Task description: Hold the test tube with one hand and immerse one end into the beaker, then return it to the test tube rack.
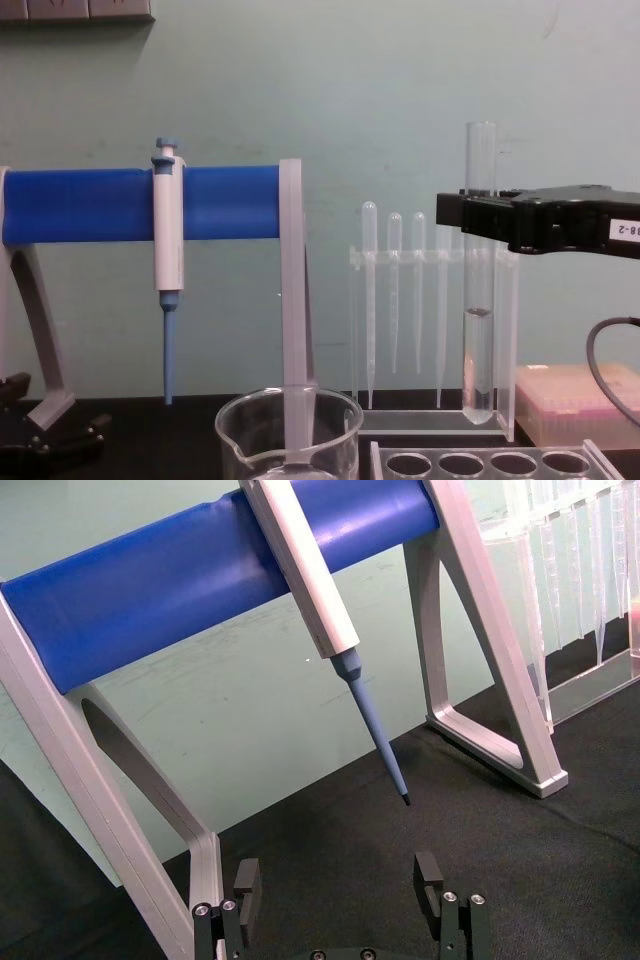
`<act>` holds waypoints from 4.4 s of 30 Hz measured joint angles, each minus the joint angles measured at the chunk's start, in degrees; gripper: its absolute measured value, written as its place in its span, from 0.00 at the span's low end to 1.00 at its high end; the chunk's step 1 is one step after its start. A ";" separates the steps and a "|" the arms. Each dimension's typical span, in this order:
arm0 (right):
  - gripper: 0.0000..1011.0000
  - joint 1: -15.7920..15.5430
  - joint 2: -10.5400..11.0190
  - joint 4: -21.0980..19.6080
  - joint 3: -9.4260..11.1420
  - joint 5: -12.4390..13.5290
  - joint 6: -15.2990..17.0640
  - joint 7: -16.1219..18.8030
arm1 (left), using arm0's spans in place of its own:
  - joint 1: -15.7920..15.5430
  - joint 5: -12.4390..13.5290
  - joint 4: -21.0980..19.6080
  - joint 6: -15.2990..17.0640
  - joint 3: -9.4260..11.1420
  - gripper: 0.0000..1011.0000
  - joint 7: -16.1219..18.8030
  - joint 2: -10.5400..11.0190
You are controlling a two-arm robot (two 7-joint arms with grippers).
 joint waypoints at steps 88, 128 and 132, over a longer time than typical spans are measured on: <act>0.22 0.07 0.01 0.23 -0.11 -0.22 -0.09 0.30 | 0.00 0.00 0.00 0.00 0.00 0.99 0.00 0.00; 0.22 0.12 0.01 0.23 -0.18 -0.21 -0.09 0.28 | 0.00 0.00 0.00 0.00 0.00 0.99 0.00 0.00; 0.22 1.31 -0.63 0.21 -1.24 -0.16 -0.04 0.26 | 0.00 0.00 0.00 0.00 0.00 0.99 0.00 0.00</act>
